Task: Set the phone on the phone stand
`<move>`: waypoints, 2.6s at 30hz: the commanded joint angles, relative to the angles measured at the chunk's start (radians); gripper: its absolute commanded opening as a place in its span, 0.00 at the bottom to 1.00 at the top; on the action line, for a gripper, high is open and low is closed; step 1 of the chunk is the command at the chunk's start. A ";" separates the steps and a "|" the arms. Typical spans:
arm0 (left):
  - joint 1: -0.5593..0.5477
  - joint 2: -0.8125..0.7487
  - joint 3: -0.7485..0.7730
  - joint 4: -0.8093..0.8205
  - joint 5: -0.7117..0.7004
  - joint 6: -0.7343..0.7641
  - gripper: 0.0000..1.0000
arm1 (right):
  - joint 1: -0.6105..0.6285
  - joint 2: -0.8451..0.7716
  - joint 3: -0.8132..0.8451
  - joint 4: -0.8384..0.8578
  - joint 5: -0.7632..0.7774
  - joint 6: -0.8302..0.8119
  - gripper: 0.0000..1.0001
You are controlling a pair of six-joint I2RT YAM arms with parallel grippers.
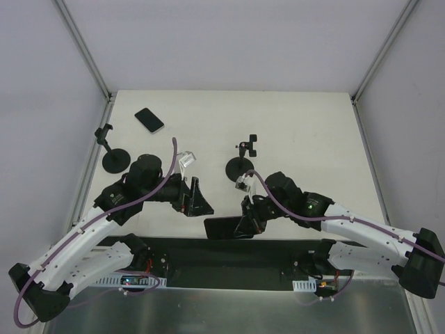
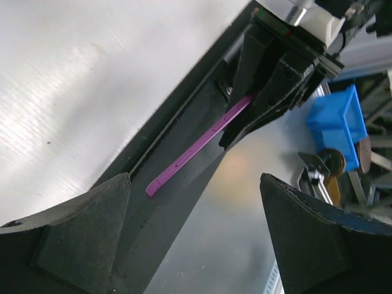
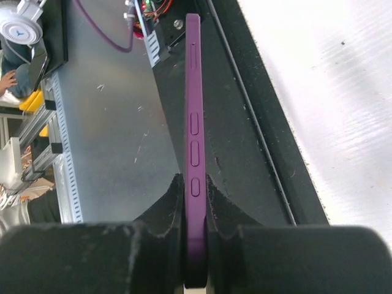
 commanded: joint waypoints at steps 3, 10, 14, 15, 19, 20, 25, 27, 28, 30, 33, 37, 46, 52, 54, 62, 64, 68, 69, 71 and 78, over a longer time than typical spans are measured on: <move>-0.051 0.042 -0.004 0.075 0.172 0.076 0.85 | -0.001 -0.034 0.017 0.081 -0.132 -0.037 0.01; -0.078 0.030 -0.020 0.106 0.261 0.099 0.84 | 0.005 -0.067 0.042 0.110 -0.199 -0.038 0.01; -0.086 0.040 -0.022 0.112 0.273 0.102 0.84 | 0.012 -0.074 0.078 0.118 -0.235 -0.051 0.01; -0.089 0.048 -0.020 0.116 0.293 0.103 0.83 | 0.010 -0.071 0.092 0.120 -0.235 -0.054 0.01; -0.117 0.097 -0.010 0.132 0.336 0.111 0.75 | 0.012 -0.034 0.143 0.123 -0.233 -0.061 0.01; -0.123 0.103 -0.008 0.133 0.334 0.112 0.65 | 0.012 -0.028 0.152 0.121 -0.233 -0.066 0.01; -0.144 0.108 -0.024 0.165 0.351 0.100 0.42 | 0.005 0.006 0.201 0.123 -0.221 -0.081 0.01; -0.149 0.097 -0.031 0.182 0.356 0.094 0.24 | 0.005 0.015 0.221 0.123 -0.218 -0.080 0.01; -0.151 0.079 -0.033 0.185 0.347 0.094 0.16 | 0.004 0.025 0.224 0.124 -0.213 -0.080 0.01; -0.151 0.054 -0.034 0.188 0.321 0.091 0.00 | 0.001 0.029 0.227 0.126 -0.204 -0.072 0.05; -0.151 -0.015 -0.042 0.198 0.212 0.071 0.00 | 0.002 0.025 0.192 0.161 -0.114 0.007 0.50; -0.151 -0.116 -0.079 0.265 0.094 0.021 0.00 | 0.002 -0.033 0.085 0.306 0.101 0.191 0.83; -0.151 -0.227 -0.189 0.484 -0.017 -0.107 0.00 | 0.022 -0.103 -0.102 0.736 0.160 0.411 0.88; -0.151 -0.245 -0.272 0.651 -0.008 -0.188 0.00 | 0.018 -0.120 -0.090 0.728 0.172 0.430 0.76; -0.151 -0.245 -0.278 0.684 0.001 -0.202 0.00 | 0.016 -0.136 -0.099 0.745 0.176 0.431 0.68; -0.151 -0.240 -0.294 0.722 0.014 -0.222 0.00 | 0.012 -0.120 -0.106 0.856 0.117 0.469 0.35; -0.151 -0.236 -0.295 0.724 0.015 -0.223 0.00 | 0.010 -0.112 -0.119 0.889 0.111 0.480 0.27; -0.151 -0.219 -0.295 0.707 0.023 -0.225 0.00 | 0.009 -0.118 -0.144 0.931 0.126 0.479 0.01; -0.151 -0.216 -0.287 0.681 0.017 -0.220 0.03 | 0.007 -0.129 -0.147 0.931 0.129 0.473 0.01; -0.151 -0.205 -0.257 0.612 -0.029 -0.198 0.26 | 0.005 -0.152 -0.171 0.904 0.163 0.448 0.01; -0.151 -0.123 -0.113 0.342 -0.239 -0.129 0.73 | -0.047 -0.406 -0.205 0.372 0.396 0.284 0.01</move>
